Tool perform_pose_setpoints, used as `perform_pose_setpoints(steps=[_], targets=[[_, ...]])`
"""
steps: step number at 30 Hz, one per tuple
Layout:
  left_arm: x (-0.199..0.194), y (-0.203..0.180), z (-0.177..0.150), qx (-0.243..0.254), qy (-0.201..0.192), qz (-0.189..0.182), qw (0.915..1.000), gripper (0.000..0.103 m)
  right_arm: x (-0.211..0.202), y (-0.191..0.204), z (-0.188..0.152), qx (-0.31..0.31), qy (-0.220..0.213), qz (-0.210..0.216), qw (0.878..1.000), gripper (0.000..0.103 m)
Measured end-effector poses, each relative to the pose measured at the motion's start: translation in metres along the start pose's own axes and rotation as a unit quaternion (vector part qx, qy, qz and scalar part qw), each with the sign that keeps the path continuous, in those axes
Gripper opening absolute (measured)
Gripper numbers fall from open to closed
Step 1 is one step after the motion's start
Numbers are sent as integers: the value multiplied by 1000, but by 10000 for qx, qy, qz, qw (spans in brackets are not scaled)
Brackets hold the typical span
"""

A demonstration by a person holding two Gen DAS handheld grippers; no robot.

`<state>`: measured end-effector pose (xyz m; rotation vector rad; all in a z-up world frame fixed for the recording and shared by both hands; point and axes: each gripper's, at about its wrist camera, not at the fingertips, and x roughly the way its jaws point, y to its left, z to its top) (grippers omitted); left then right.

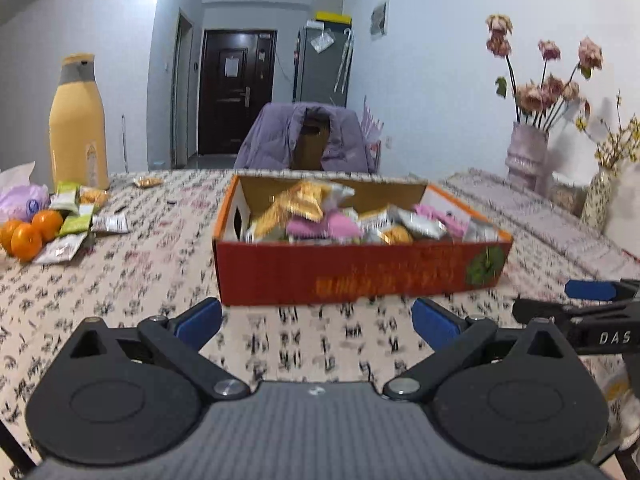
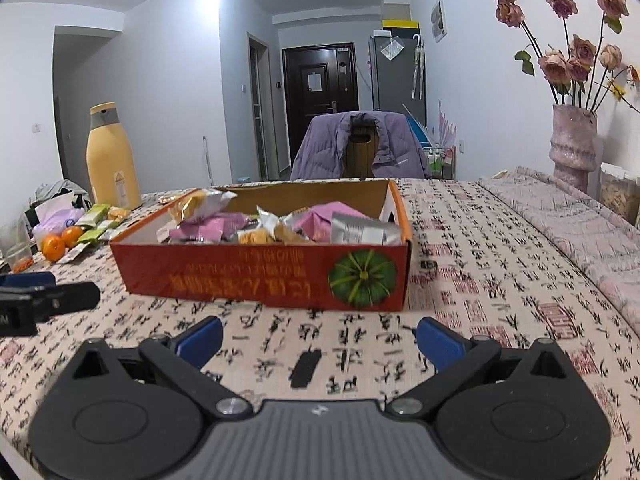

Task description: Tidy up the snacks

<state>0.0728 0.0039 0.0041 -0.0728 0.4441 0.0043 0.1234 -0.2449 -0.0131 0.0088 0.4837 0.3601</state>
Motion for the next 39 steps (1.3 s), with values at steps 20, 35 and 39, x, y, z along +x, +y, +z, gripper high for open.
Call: perform_pose_setpoints(steps=[20, 35, 39], targets=[[-2, -10, -15, 64, 182, -119, 9997, 103, -7, 0, -15, 131, 144, 28, 9998, 103], [-2, -7, -17, -1, 208, -149, 9997, 103, -7, 2, -18, 102, 199, 10, 9997, 103], [-3, -8, -17, 1, 218, -154, 9996, 103, -7, 3, -18, 100, 204, 12, 9997, 103]])
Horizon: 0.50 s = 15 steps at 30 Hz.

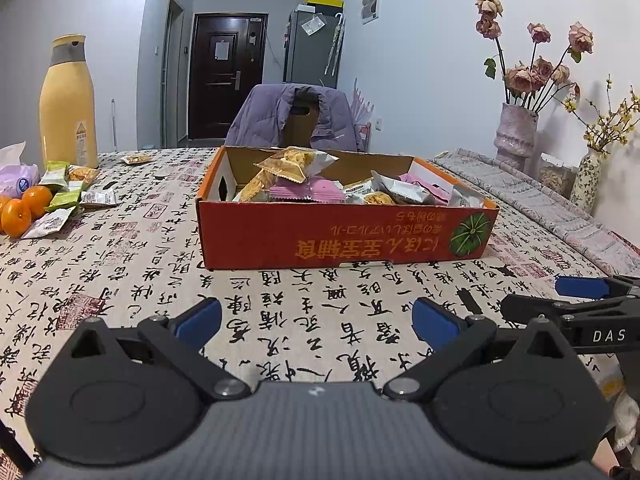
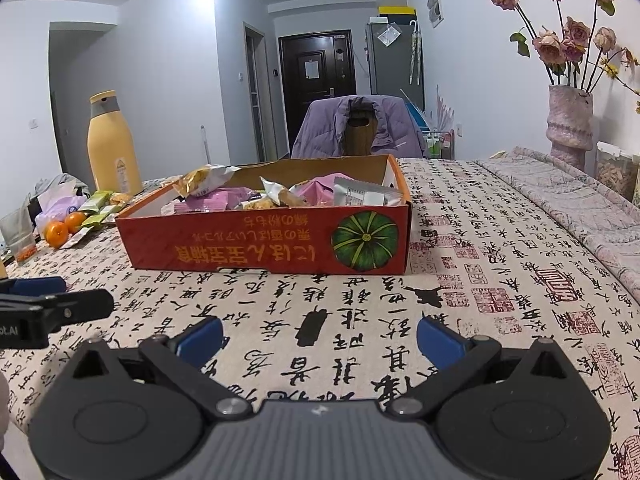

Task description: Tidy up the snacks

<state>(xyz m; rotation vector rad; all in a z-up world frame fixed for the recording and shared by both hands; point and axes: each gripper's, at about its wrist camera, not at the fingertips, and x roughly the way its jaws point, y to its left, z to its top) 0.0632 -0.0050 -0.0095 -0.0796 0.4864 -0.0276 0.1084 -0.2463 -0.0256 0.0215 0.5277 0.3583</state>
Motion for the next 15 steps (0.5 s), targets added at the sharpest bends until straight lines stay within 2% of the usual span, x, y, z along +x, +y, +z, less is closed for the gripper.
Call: perform_pose_setpoints(steps=[15], targets=[[0, -1, -2, -5, 19, -10, 10000, 103, 0, 0, 0, -1, -1, 0, 10000, 103]])
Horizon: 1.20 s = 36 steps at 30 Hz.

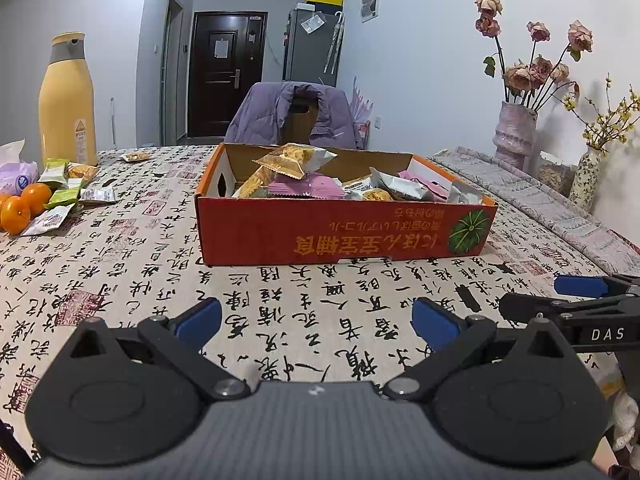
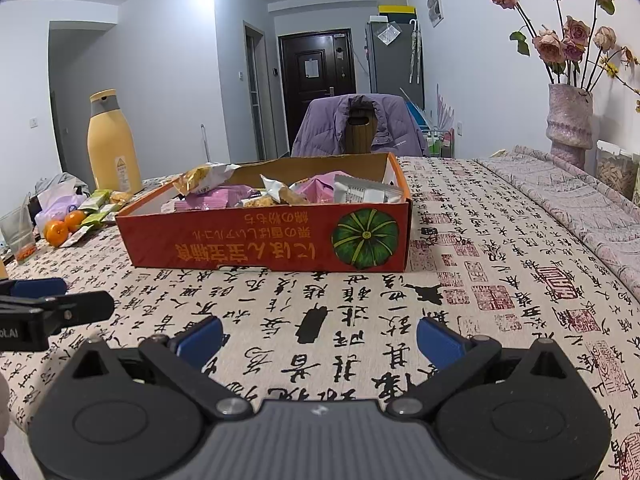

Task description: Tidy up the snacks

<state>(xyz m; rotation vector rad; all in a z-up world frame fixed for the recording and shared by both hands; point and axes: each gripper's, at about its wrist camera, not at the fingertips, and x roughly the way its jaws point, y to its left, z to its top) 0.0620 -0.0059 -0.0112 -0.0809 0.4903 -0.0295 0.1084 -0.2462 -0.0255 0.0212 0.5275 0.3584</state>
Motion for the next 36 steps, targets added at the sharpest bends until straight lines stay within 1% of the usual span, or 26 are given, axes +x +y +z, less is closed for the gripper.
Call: perform_pose_setpoints(steps=[36], targets=[[-1, -3, -2, 33, -7, -51, 10000, 103, 0, 0, 0, -1, 6, 0, 10000, 103]])
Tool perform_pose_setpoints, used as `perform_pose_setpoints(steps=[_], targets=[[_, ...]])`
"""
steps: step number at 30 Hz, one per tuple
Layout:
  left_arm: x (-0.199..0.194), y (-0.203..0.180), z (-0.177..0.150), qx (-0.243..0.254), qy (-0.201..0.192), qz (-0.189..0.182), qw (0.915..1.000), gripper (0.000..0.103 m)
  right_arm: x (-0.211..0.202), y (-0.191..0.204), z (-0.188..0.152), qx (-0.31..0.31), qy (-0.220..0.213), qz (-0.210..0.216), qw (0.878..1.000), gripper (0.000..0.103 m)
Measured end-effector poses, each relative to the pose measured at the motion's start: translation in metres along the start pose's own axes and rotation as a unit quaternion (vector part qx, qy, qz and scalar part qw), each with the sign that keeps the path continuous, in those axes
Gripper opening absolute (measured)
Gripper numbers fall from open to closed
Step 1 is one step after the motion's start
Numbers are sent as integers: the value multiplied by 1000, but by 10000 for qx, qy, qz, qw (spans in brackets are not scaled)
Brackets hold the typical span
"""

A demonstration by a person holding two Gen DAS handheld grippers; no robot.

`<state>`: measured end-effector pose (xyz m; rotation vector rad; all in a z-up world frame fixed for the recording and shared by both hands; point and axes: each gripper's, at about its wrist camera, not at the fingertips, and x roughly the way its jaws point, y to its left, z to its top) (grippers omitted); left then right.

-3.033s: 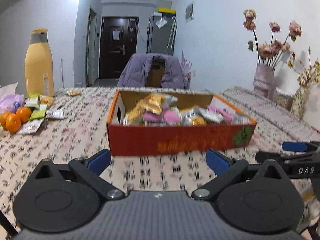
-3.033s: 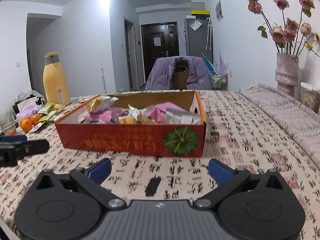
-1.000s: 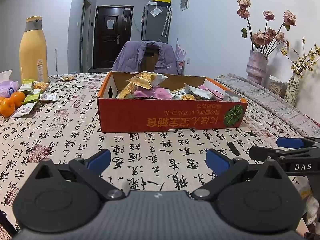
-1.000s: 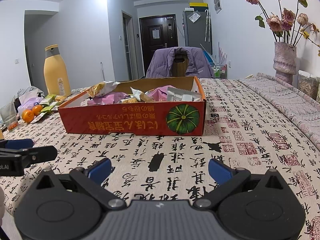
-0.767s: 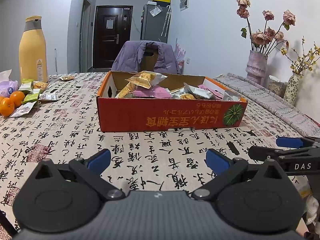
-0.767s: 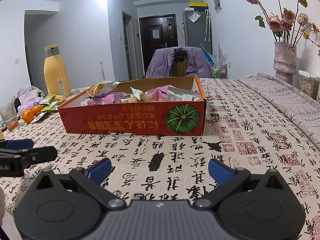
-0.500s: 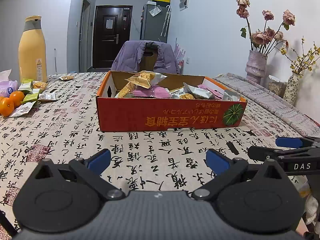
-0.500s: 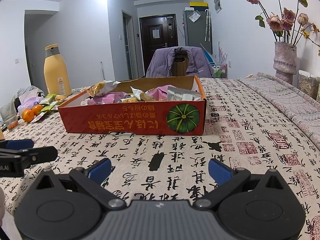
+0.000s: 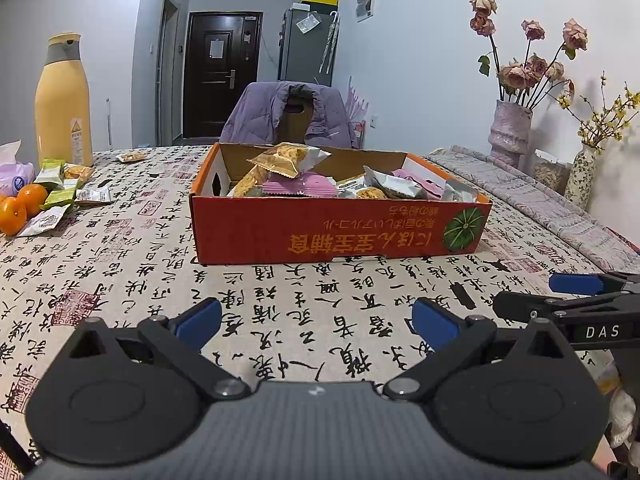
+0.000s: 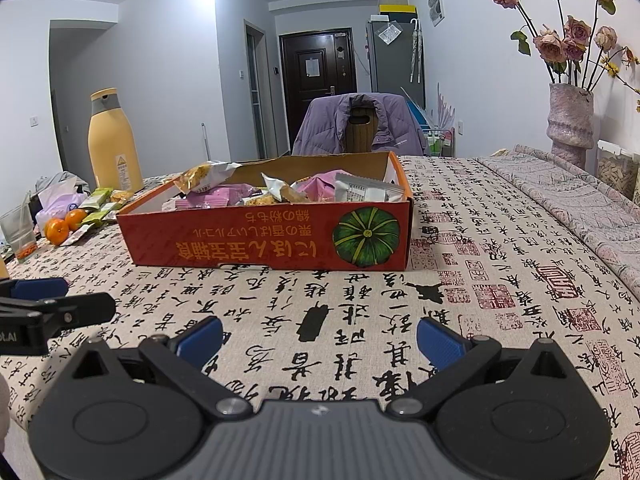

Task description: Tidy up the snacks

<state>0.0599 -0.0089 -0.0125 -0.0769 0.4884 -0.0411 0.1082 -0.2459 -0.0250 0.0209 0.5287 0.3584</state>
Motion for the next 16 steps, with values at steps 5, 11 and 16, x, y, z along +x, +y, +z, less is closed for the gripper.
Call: perform_pose_setpoints(steps=[5, 11, 16], targets=[[0, 1, 0, 0, 0, -8, 10000, 103, 0, 0, 0, -2, 0, -1, 10000, 103], [0, 1, 0, -10, -10, 11, 10000, 103, 0, 0, 0, 1, 6, -1, 10000, 103], [1, 4, 0, -56, 27, 27, 10000, 103, 0, 1, 0, 0, 7, 1, 10000, 103]])
